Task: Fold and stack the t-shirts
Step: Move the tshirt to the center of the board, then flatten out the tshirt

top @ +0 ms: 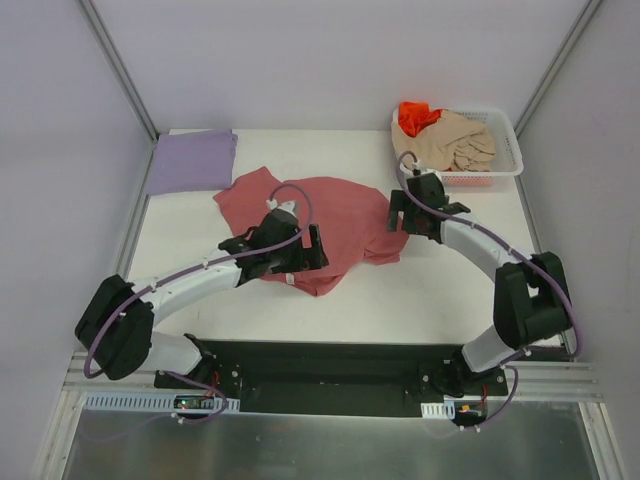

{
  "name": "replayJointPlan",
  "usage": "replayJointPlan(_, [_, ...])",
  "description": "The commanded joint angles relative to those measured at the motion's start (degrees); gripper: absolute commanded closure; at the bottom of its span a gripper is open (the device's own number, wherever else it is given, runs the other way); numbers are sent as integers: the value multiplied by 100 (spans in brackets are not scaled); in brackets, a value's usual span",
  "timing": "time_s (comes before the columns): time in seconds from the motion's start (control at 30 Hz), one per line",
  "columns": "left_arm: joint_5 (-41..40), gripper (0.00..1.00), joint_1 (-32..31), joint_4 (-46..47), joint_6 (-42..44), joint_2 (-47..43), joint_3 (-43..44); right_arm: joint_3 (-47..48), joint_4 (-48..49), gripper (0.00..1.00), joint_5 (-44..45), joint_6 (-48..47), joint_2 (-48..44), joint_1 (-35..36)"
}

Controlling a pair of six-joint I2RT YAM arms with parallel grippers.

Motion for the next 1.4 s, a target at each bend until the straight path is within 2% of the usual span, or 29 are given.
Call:
replayJointPlan(0.0, [-448,2,-583,-277,240,584,801,-615,75,4,62,795,-837,-423])
replayJointPlan(0.17, [-280,15,-1067,-453,556,1578,1443,-1284,5,4,-44,840,-1575,-758])
replayJointPlan(0.23, [-358,25,-1146,-671,583,1877,1672,-1477,-22,4,-62,796,-1847,-837])
replayJointPlan(0.3, [-481,33,-1208,-822,618,2071,1795,-1627,-40,4,-80,769,-2041,-881])
replayJointPlan(0.37, [-491,37,-1252,-910,618,2177,1805,-1706,-40,4,-124,726,-2156,-899])
replayJointPlan(0.77, [-1131,41,-1445,-1270,653,2528,1629,-1724,83,3,-704,611,-1875,-899])
replayJointPlan(0.87, [-1316,63,-1437,-1314,610,2625,1567,-1707,83,4,-809,611,-1831,-899])
replayJointPlan(0.93, [-1552,88,-1437,-1367,496,2652,1515,-1742,118,3,-871,629,-1840,-899])
replayJointPlan(0.97, [-1745,100,-1437,-1393,426,2626,1497,-1750,127,3,-906,629,-1840,-899])
replayJointPlan(1.1, [-2421,100,-1445,-1455,329,1960,1296,-1751,40,2,-967,629,-1945,-882])
replayJointPlan(1.37, [-4513,100,-1402,-1455,328,-483,794,-2049,-303,1,-915,576,-2569,-513])
